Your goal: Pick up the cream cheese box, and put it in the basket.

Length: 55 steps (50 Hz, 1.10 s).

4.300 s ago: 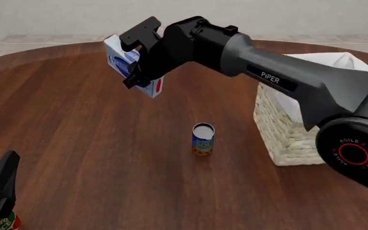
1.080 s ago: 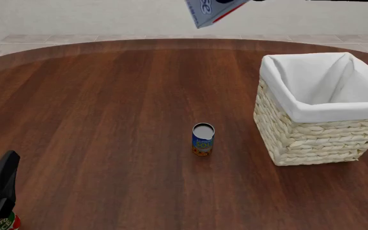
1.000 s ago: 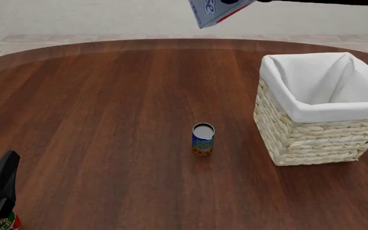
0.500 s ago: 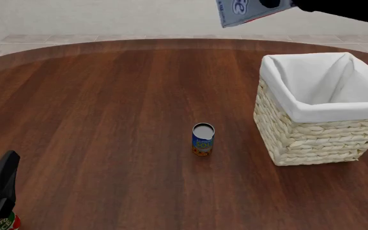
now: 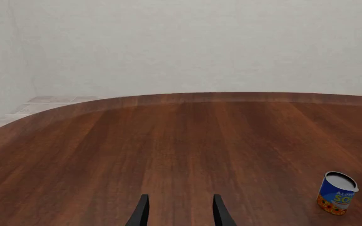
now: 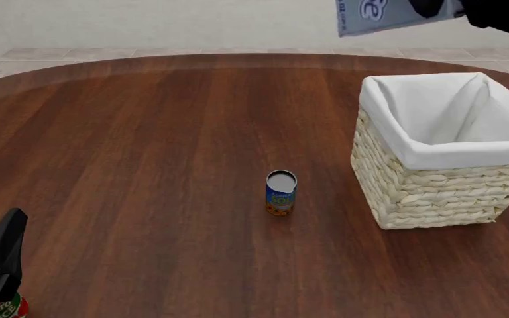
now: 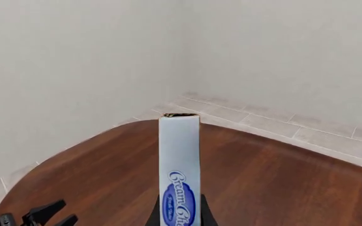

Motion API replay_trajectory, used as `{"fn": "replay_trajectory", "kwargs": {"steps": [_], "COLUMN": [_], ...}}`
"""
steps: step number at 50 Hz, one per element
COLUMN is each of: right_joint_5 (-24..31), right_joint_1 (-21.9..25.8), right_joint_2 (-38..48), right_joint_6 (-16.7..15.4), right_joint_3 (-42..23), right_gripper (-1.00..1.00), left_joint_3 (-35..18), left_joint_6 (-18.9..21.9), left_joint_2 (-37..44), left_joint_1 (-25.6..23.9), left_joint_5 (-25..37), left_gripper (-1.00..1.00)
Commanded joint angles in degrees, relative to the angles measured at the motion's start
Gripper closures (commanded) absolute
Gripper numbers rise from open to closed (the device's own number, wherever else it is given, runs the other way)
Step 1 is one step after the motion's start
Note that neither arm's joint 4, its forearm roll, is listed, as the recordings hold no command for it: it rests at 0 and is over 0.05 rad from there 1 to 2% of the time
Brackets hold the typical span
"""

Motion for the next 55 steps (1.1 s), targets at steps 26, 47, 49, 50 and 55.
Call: {"fn": "replay_trajectory", "kwargs": {"steps": [26,47,49,50,55], "right_joint_5": [-4.42,-6.33,-6.51,-6.6,-6.88], "right_joint_1": [-4.06,-7.47,-7.73,-7.93,-8.84], "right_joint_2": [-8.95,-10.92,-11.3,-11.41,-11.67], "right_joint_6": [3.05,3.22,3.53,3.55,3.76], "right_joint_3": [7.31,10.27,10.7,10.89,11.28], "right_gripper": [1.0,1.0,1.0,1.0,1.0], "left_joint_3": [0.0,0.0,0.0,0.0,0.0], "left_joint_6": [0.01,0.01,0.0,0.0,0.0], "left_joint_2": [-0.01,-0.01,0.0,0.0,-0.01], "left_joint_1": [0.0,-0.01,0.0,0.01,-0.01], "left_joint_5": [0.0,0.0,0.0,0.0,0.0], "left_gripper": [-1.0,-1.0,-1.0,-1.0,-1.0]}}
